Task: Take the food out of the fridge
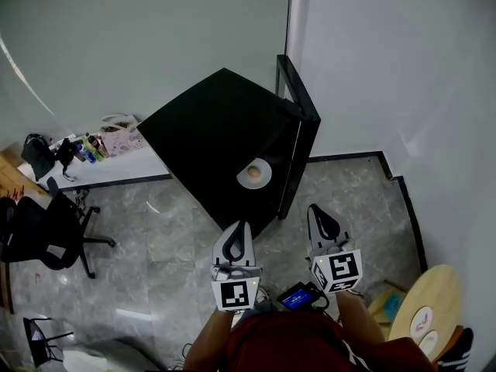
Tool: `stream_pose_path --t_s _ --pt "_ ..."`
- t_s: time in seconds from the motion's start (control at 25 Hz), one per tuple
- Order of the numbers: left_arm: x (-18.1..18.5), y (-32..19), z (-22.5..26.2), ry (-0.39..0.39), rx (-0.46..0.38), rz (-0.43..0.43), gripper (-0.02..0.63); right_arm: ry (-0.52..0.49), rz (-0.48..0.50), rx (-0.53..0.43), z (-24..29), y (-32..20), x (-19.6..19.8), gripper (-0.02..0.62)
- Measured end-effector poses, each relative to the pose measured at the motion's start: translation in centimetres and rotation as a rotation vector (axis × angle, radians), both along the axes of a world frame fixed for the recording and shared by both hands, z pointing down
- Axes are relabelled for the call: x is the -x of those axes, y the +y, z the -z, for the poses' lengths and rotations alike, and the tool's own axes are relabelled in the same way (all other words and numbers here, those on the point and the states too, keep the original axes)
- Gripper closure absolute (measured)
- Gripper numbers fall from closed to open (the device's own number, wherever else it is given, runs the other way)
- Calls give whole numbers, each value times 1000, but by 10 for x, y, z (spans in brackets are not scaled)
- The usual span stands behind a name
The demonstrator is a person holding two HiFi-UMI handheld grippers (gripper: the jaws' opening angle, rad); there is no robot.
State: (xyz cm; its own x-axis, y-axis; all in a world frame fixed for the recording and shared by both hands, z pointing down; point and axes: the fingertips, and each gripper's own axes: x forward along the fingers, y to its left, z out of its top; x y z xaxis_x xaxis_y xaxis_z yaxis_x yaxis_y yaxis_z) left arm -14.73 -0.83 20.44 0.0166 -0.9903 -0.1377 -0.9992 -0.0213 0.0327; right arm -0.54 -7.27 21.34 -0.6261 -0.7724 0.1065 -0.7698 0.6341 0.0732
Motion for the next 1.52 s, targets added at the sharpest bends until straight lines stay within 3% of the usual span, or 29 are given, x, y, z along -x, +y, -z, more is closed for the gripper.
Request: stream_pose_path --t_s 0.6,1.52 --pt "-27 -40 -15 -8 -3 51 592 -32 80 7 -18 -42 -8 573" --pt "-43 -52 -29 -4 7 114 592 -27 135 72 -73 -72 -4 574"
